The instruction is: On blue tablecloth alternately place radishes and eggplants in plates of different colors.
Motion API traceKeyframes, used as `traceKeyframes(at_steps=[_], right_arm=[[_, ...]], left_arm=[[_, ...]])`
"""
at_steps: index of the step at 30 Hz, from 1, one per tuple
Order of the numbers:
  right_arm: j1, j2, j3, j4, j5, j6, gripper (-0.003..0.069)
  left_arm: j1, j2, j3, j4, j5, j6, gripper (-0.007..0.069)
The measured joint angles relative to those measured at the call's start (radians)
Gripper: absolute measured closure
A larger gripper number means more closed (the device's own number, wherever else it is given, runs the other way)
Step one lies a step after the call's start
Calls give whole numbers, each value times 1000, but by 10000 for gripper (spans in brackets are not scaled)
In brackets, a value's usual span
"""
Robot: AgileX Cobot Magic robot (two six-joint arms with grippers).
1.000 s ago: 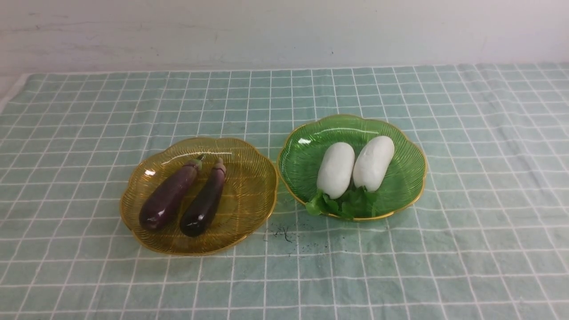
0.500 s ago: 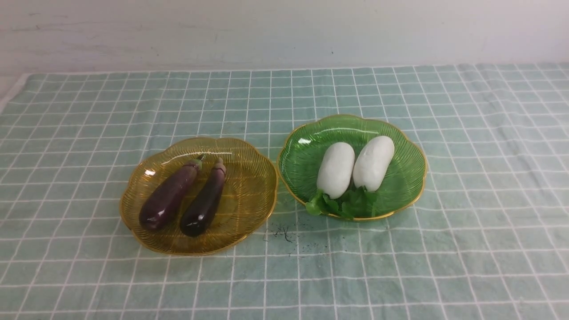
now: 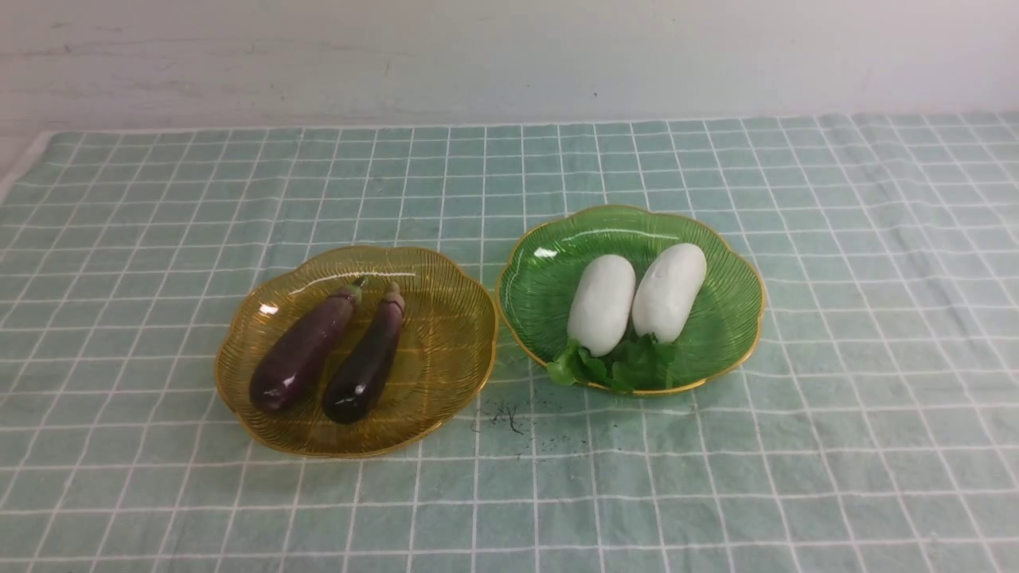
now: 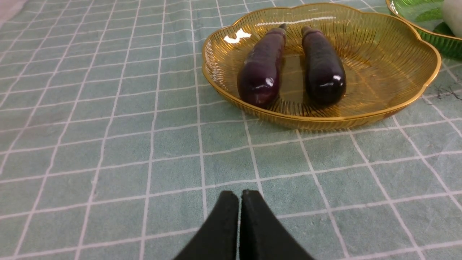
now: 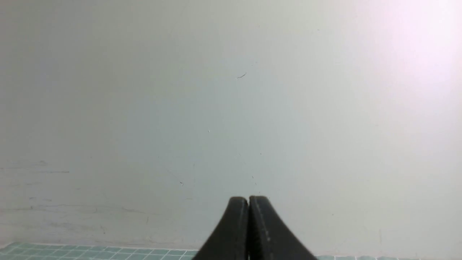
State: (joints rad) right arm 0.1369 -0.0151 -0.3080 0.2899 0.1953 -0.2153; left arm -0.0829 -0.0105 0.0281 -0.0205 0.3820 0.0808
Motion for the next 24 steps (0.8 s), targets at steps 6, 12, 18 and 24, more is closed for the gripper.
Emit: traceKeyframes(at_steps=[6, 12, 18, 24], right_arm=[[0, 0, 9, -26, 0, 3, 671], [0, 0, 57, -197, 0, 166, 671], [0, 0, 98, -369, 17, 330, 671], [-4, 0, 186, -480, 44, 409, 671]], left_arm=[[0, 0, 0, 0, 0, 0, 632], [0, 0, 0, 0, 0, 0, 632], [0, 0, 0, 0, 0, 0, 632], [0, 0, 0, 0, 0, 0, 632]])
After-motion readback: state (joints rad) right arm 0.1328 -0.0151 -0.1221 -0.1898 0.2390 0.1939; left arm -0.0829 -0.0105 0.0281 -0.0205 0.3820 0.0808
